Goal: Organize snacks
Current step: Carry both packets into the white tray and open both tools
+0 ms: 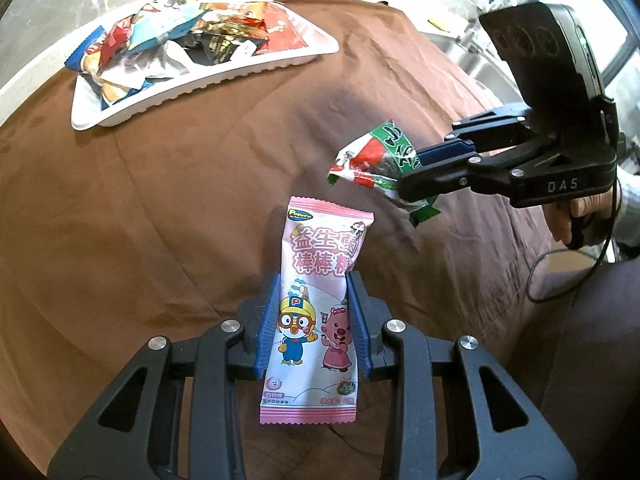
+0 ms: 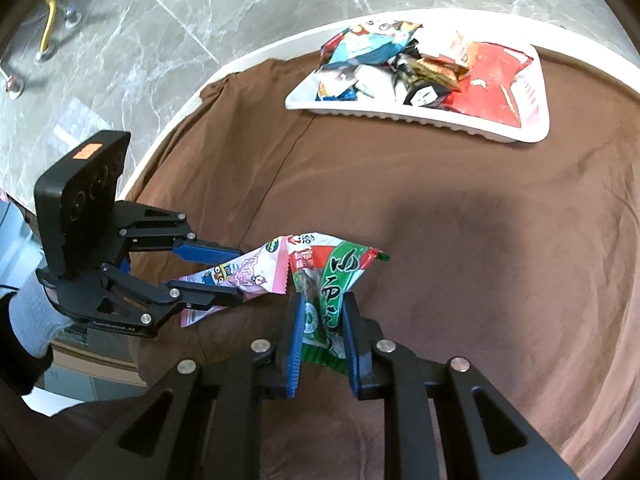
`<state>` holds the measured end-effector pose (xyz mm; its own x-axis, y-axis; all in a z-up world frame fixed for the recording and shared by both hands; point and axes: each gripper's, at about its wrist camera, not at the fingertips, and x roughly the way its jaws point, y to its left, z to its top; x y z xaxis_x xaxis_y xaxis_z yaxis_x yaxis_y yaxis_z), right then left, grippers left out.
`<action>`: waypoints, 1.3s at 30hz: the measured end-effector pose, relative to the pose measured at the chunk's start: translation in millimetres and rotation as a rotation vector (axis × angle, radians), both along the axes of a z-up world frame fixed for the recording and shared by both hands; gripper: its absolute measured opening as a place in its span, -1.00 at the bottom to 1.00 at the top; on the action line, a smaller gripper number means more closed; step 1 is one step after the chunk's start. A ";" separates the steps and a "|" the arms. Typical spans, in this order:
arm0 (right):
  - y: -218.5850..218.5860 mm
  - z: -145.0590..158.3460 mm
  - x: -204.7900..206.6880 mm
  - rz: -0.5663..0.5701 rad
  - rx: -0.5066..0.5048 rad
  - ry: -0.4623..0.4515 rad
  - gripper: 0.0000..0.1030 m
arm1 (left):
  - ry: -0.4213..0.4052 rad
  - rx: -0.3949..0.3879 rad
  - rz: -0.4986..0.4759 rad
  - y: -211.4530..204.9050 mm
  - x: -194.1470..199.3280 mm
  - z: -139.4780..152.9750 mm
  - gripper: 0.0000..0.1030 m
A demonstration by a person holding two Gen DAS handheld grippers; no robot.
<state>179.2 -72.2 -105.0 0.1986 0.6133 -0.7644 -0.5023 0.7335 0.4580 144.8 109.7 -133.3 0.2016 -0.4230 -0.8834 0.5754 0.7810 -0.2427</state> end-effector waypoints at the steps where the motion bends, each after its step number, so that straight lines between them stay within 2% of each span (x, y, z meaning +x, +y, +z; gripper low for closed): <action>1: -2.1 2.0 1.7 -0.009 0.006 -0.002 -0.60 | -0.004 -0.005 0.009 1.5 2.3 1.8 -0.42; 14: -29.0 21.2 33.3 -0.106 0.089 0.004 -0.60 | -0.008 -0.122 0.142 24.4 47.5 27.9 -0.42; 27: -45.0 48.1 112.0 -0.225 0.187 -0.024 -0.60 | -0.064 -0.239 0.251 27.5 144.7 74.1 -0.42; 31: -45.3 51.0 140.3 -0.256 0.208 -0.028 -0.60 | -0.055 -0.280 0.298 28.8 174.1 78.2 -0.42; 39: -41.2 40.9 185.0 -0.298 0.234 0.001 -0.60 | -0.065 -0.289 0.361 20.4 222.8 81.7 -0.41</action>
